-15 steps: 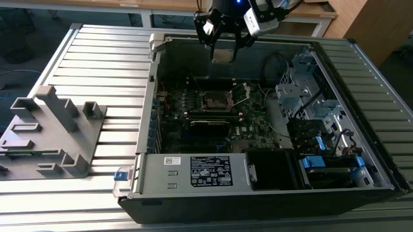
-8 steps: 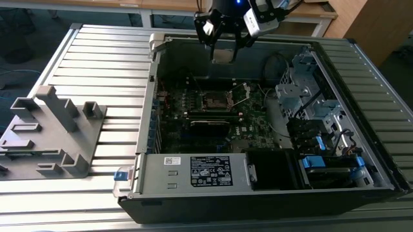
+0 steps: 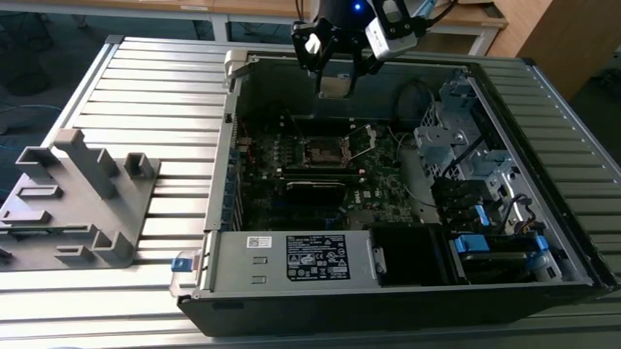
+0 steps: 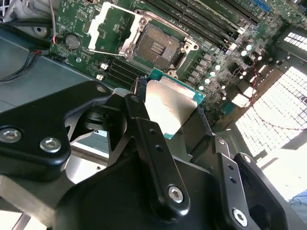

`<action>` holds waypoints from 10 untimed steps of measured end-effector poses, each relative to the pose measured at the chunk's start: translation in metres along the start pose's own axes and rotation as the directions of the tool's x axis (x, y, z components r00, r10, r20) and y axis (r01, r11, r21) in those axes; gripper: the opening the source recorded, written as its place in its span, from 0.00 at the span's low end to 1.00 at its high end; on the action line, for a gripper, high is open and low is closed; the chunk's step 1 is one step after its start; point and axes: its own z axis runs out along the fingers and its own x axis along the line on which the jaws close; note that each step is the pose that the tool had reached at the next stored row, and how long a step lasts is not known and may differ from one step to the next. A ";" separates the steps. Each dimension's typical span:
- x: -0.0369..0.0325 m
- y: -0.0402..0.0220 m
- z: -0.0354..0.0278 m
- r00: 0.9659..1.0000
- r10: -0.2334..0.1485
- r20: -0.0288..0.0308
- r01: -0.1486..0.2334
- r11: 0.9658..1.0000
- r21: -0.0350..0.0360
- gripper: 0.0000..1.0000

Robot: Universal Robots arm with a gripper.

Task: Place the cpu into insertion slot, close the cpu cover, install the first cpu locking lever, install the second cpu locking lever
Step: 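Place the cpu into insertion slot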

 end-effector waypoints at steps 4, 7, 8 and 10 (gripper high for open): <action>0.0000 0.0000 0.0002 1.000 0.000 0.000 0.000 1.000 0.000 0.54; 0.0000 0.0000 0.0003 1.000 0.000 0.000 0.000 1.000 0.000 0.54; 0.0000 0.0000 0.0004 1.000 0.000 0.000 0.000 1.000 0.000 0.54; 0.0000 0.0000 0.0011 1.000 0.000 0.000 0.000 1.000 -0.001 0.54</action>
